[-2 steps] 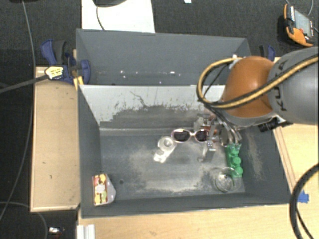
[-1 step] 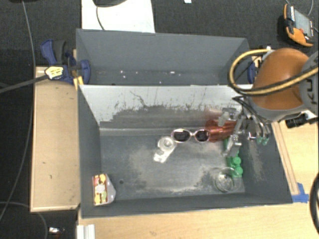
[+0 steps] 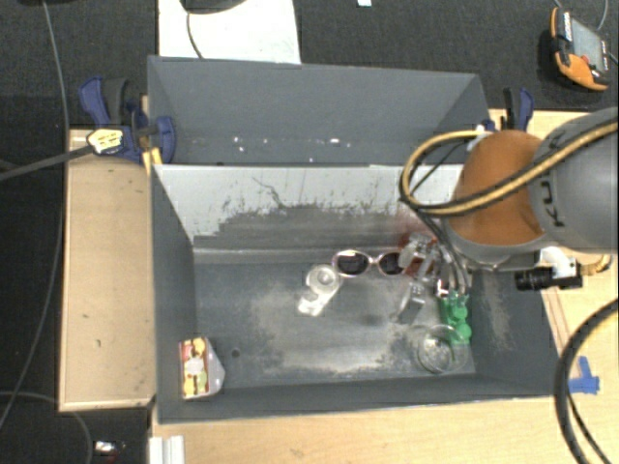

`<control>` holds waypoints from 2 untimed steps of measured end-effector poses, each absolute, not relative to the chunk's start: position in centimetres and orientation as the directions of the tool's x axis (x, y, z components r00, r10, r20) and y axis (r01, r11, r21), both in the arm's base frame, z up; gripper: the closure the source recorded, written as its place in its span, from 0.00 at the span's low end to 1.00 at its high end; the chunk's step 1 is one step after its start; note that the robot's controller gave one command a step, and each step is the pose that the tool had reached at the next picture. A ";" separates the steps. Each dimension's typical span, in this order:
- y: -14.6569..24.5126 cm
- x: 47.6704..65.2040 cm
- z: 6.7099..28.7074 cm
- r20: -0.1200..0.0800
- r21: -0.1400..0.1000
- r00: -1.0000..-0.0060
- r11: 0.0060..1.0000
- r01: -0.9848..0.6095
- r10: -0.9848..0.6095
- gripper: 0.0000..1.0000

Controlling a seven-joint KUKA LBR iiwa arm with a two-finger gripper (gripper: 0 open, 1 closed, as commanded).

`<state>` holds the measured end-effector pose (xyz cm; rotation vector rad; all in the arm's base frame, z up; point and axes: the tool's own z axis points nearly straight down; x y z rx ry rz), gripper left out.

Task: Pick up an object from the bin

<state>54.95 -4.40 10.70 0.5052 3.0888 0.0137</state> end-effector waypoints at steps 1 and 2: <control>-9.0 55.2 10.9 -0.010 0.010 -0.995 0.995 0.103 0.104 0.00; -8.8 56.9 11.2 -0.014 0.021 -0.963 0.963 0.268 0.269 0.00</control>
Offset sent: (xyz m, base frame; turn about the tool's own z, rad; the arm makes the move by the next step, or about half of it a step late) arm 0.0199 -0.0437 0.0005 -0.0069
